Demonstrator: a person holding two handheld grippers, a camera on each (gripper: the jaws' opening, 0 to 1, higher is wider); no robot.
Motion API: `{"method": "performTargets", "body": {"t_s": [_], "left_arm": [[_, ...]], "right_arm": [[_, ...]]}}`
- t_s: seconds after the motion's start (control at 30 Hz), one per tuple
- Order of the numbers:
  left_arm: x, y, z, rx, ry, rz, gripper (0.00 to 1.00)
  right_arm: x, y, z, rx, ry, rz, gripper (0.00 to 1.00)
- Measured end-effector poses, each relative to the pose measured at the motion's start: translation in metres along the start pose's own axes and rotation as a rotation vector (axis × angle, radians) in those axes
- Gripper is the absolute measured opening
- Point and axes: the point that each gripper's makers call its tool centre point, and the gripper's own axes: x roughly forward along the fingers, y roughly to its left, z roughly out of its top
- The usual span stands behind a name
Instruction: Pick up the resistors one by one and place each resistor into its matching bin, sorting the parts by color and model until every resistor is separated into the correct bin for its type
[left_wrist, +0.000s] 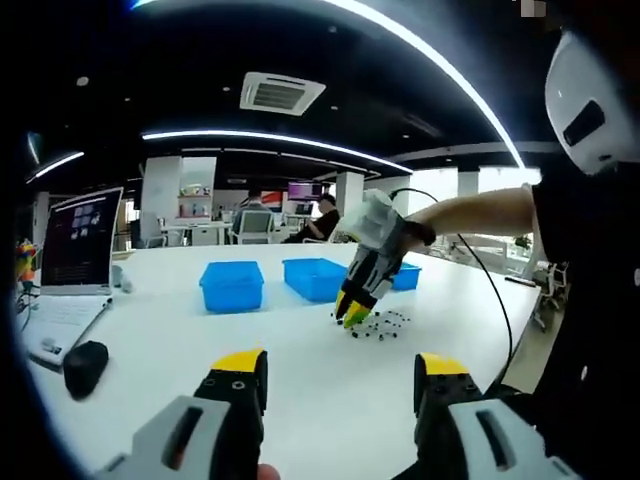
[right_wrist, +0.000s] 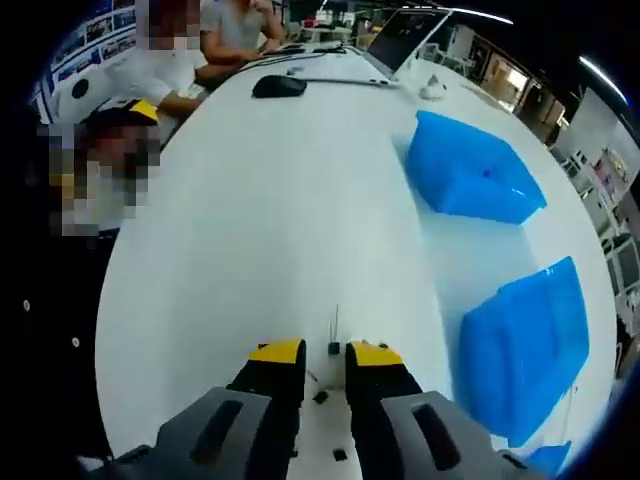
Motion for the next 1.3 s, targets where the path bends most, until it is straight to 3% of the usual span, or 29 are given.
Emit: {"method": "performTargets", "body": {"t_s": [0.07,0.13,0.4,0.53,0.73,0.9,0.97,1.1,1.3], "left_arm": [[0.0,0.0,0.0,0.0,0.001,-0.002,0.6],[0.0,0.0,0.0,-0.001,0.0,-0.001,0.6],[0.0,-0.002,0.005,0.007,-0.01,0.001,0.6],[-0.001,0.004,0.014,0.02,-0.036,0.04,0.59],[0.001,0.003,0.021,0.027,-0.042,0.041,0.6],[0.004,-0.001,0.017,0.077,0.008,0.02,0.6],[0.005,-0.001,0.017,0.077,0.007,0.022,0.6],[0.005,-0.001,0.021,0.08,0.006,0.029,0.6],[0.003,0.003,0.025,0.069,-0.01,0.055,0.6]], "right_arm": [[0.0,0.0,0.001,0.015,0.0,0.002,0.13],[0.0,-0.002,0.001,-0.024,0.016,-0.021,0.07],[-0.006,-0.005,0.0,-0.019,-0.005,-0.058,0.07],[-0.039,-0.005,0.018,0.082,-0.202,-0.115,0.07],[-0.107,0.009,0.013,0.204,-0.479,-0.235,0.07],[-0.17,0.04,0.012,0.195,-0.774,-0.332,0.07],[-0.188,0.045,0.004,0.215,-0.835,-0.413,0.07],[-0.209,0.061,-0.014,0.283,-0.916,-0.506,0.07],[-0.227,0.07,-0.03,0.394,-1.033,-0.577,0.07]]}}
